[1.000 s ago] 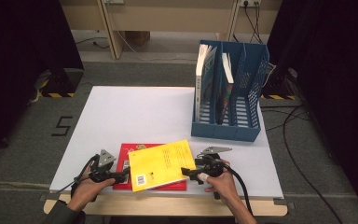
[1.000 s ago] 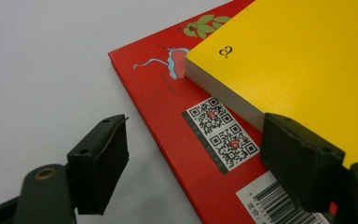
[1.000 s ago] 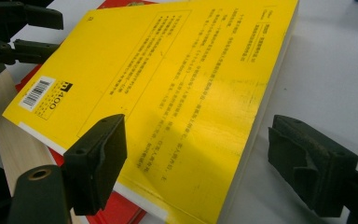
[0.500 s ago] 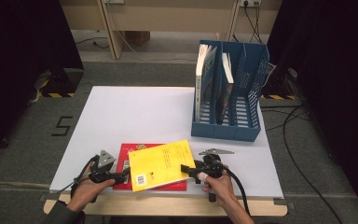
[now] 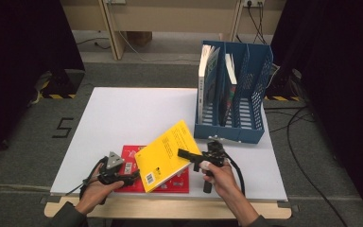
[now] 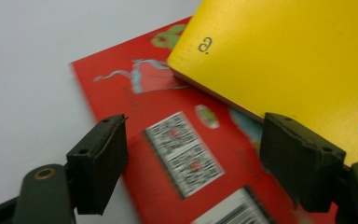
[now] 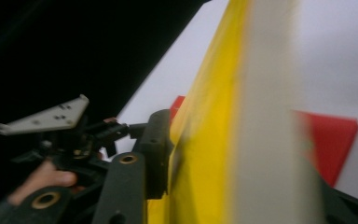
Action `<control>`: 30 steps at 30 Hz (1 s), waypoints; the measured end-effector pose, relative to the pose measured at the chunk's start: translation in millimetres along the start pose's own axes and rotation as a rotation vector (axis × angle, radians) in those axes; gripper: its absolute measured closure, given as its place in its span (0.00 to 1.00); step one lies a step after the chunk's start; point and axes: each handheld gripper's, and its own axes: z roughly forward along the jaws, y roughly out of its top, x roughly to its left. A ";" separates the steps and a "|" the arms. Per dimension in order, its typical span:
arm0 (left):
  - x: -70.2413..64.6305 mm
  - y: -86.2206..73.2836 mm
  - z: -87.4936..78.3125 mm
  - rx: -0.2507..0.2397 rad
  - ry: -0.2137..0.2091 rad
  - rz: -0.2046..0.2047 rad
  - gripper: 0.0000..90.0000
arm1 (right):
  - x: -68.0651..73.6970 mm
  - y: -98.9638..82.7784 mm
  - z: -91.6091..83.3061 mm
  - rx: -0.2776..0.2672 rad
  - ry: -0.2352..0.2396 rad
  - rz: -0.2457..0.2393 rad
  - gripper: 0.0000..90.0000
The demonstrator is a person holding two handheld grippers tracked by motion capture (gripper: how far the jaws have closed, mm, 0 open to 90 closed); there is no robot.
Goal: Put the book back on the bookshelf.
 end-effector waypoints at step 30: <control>-1.2 -1.5 3.1 -0.028 -0.002 0.017 0.16 | 34.6 41.8 15.2 -0.170 0.182 -0.007 0.79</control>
